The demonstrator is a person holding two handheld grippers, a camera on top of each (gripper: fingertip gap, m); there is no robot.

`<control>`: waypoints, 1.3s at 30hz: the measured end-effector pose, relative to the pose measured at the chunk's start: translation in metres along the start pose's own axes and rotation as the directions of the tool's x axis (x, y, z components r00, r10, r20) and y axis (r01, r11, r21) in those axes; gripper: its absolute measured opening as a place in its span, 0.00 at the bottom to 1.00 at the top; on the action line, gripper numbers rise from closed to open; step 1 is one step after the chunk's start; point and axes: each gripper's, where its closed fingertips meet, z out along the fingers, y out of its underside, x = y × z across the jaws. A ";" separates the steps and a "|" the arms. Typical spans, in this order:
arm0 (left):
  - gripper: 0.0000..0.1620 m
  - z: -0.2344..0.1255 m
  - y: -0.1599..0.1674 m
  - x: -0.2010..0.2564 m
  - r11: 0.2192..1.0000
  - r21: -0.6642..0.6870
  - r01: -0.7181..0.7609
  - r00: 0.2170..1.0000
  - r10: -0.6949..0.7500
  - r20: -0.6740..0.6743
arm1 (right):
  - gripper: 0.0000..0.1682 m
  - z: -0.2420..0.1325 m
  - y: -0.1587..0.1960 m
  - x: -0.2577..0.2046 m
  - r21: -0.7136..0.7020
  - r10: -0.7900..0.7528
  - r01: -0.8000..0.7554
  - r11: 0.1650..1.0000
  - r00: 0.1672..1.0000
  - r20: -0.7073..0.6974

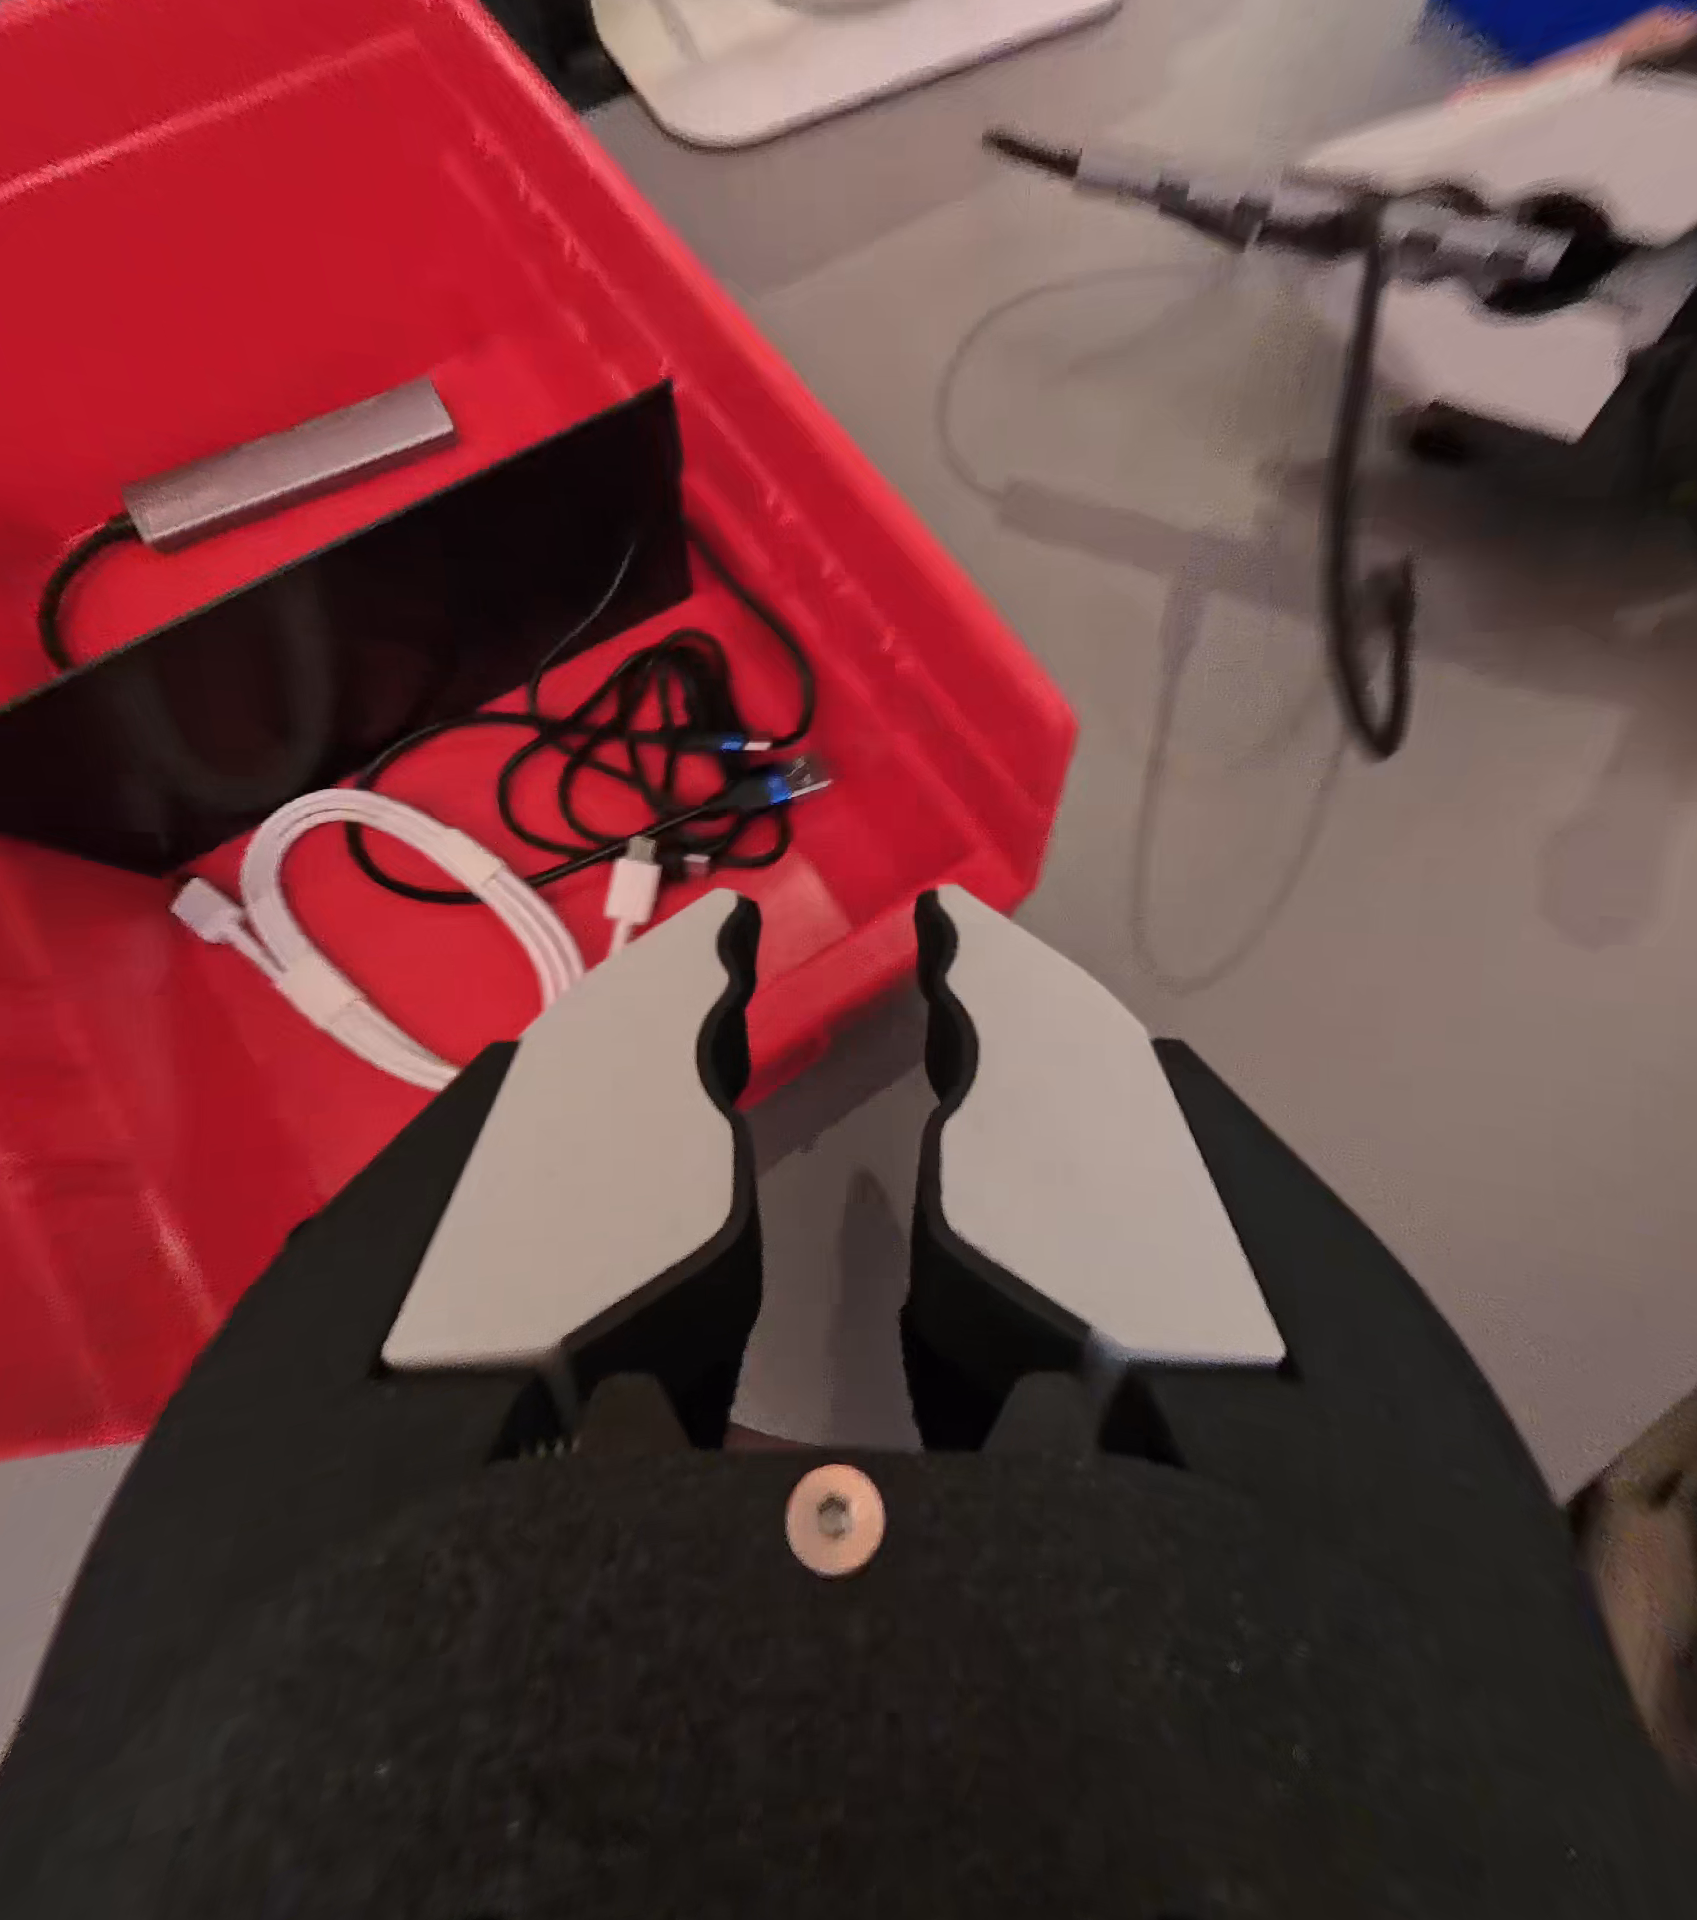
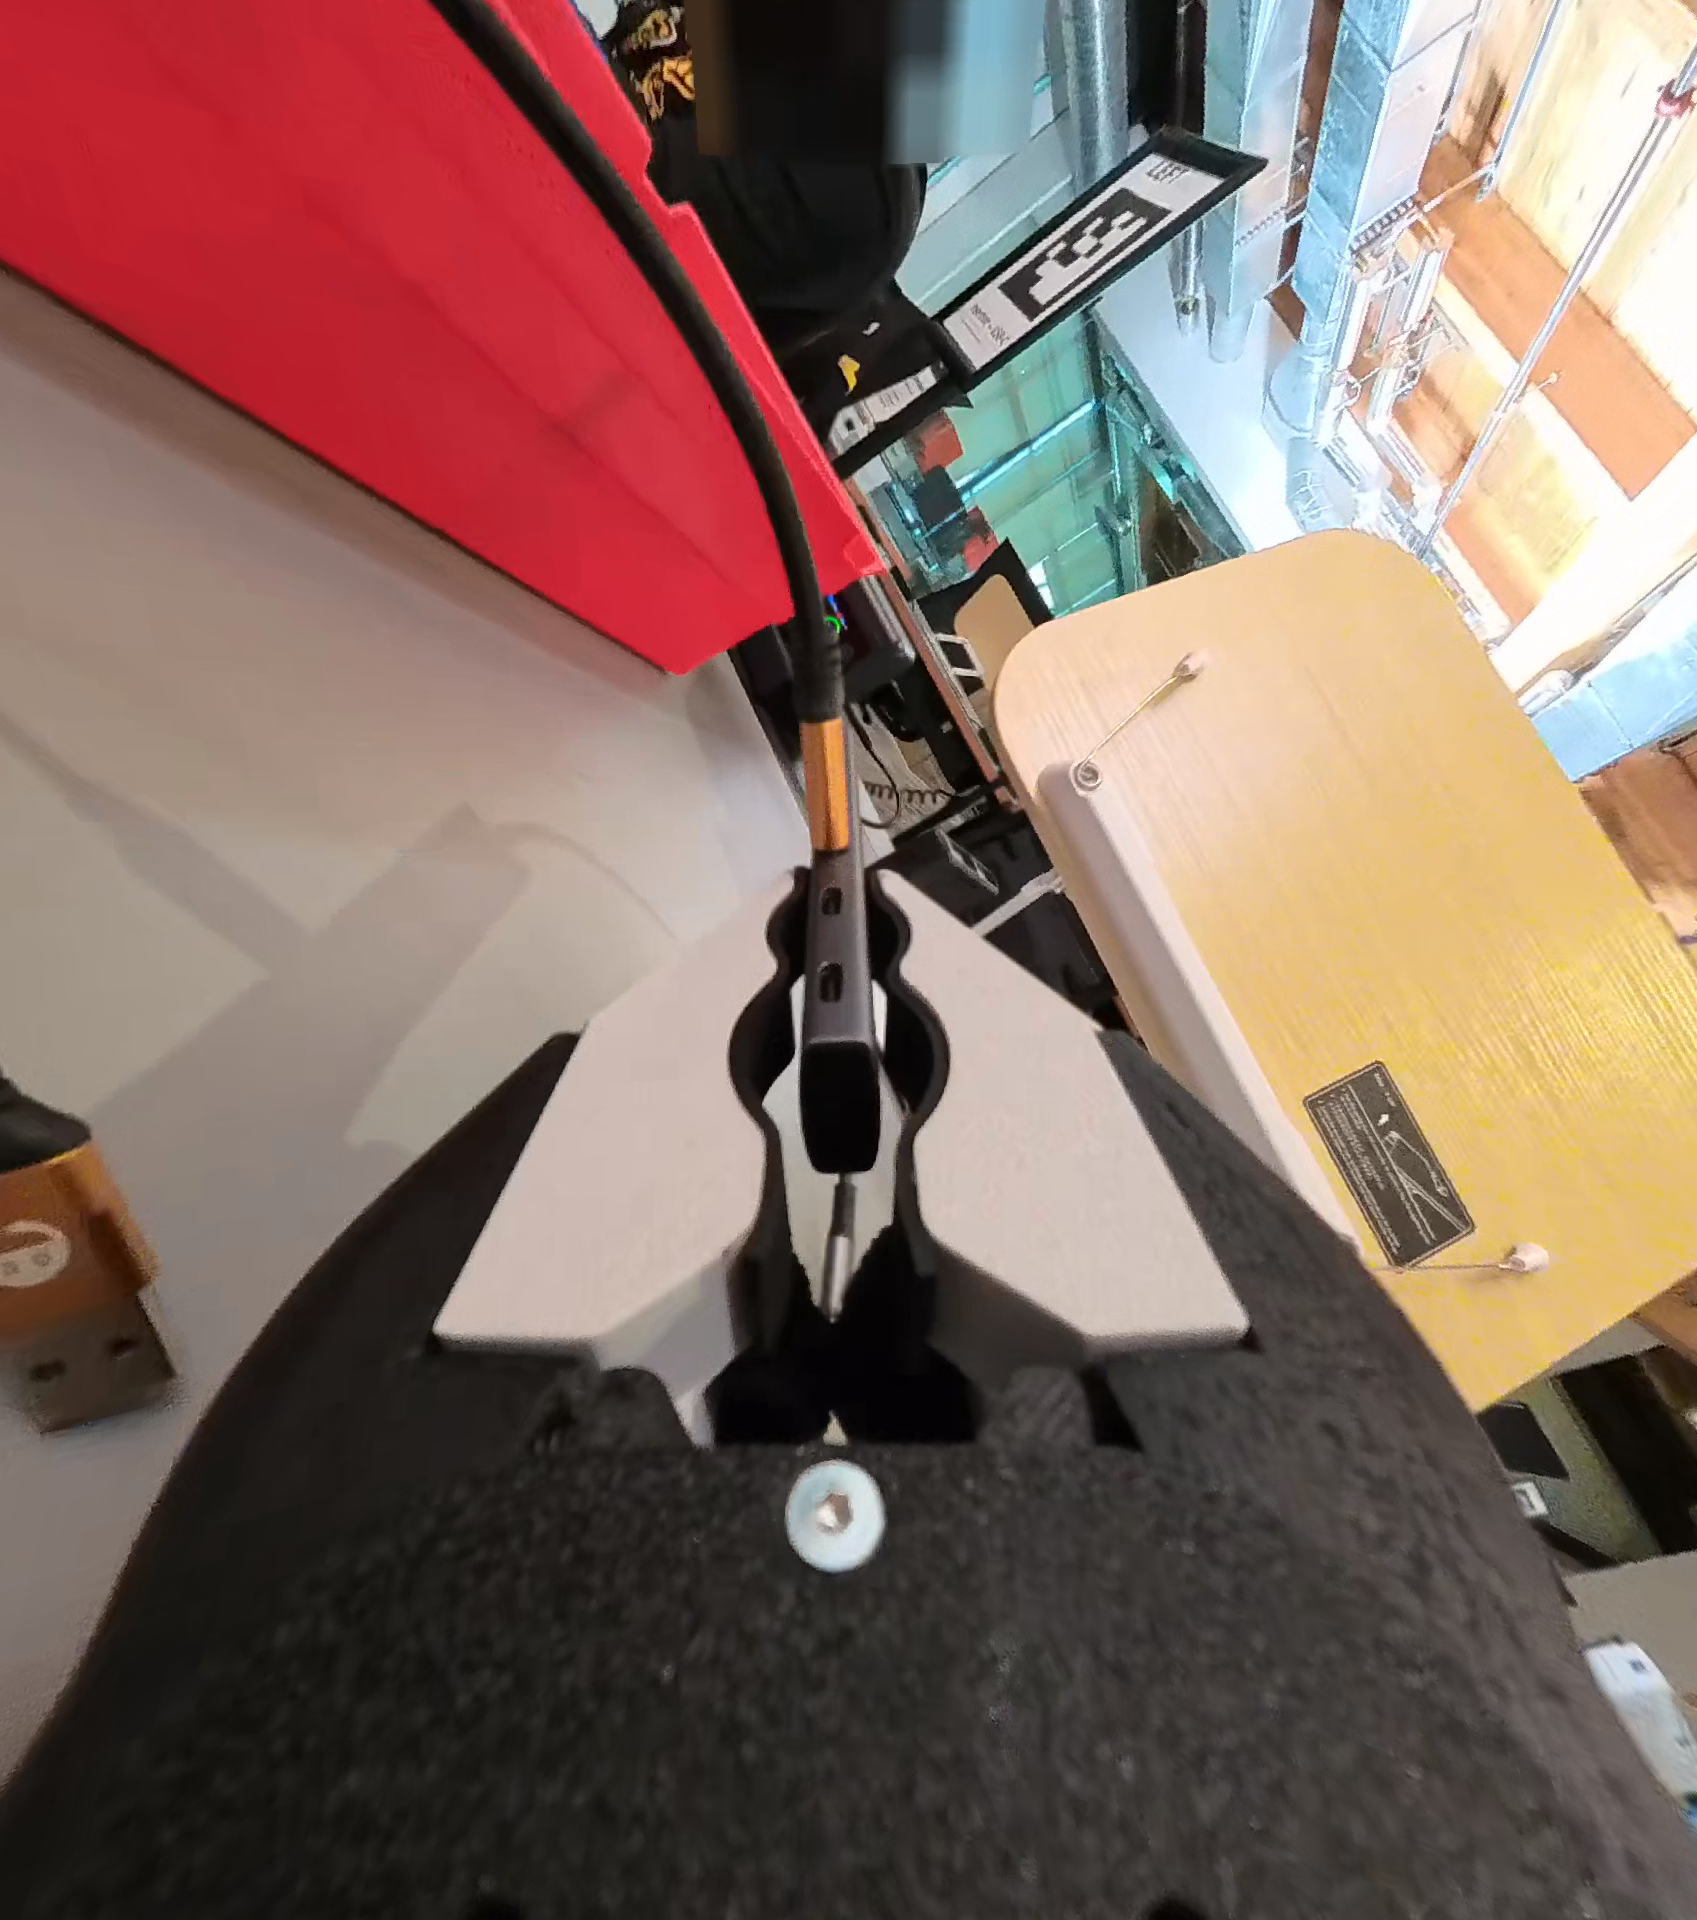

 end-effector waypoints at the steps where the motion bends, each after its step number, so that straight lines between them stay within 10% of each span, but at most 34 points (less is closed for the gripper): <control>1: 0.18 0.001 0.002 -0.007 0.998 -0.045 -0.044 0.999 0.043 -0.020 | 0.05 0.000 0.000 0.000 0.006 0.003 -0.003 1.000 1.000 0.001; 10: 0.19 0.071 -0.014 -0.034 0.770 -0.233 -0.593 0.799 0.530 -0.282 | 0.05 0.001 0.002 -0.003 0.017 0.040 -0.040 0.999 0.998 0.040; 18: 0.17 0.095 0.004 -0.039 0.605 -0.303 -0.737 0.648 0.504 -0.570 | 0.05 0.001 0.000 -0.008 0.028 0.041 -0.043 0.999 0.997 0.069; 25: 0.03 0.096 0.007 -0.055 0.554 -0.323 -0.768 0.633 0.573 -0.521 | 0.05 0.000 -0.001 -0.008 0.035 0.051 -0.053 0.998 0.996 0.075; 34: 0.03 -0.017 -0.100 -0.048 0.799 0.010 -0.601 0.774 0.586 -0.240 | 0.05 -0.002 -0.007 -0.004 0.060 0.019 -0.021 0.998 0.999 0.039; 39: 0.03 -0.132 -0.156 0.013 0.729 0.210 -0.652 0.736 0.675 -0.058 | 0.05 -0.005 -0.009 0.003 0.075 -0.010 0.011 0.997 1.000 -0.006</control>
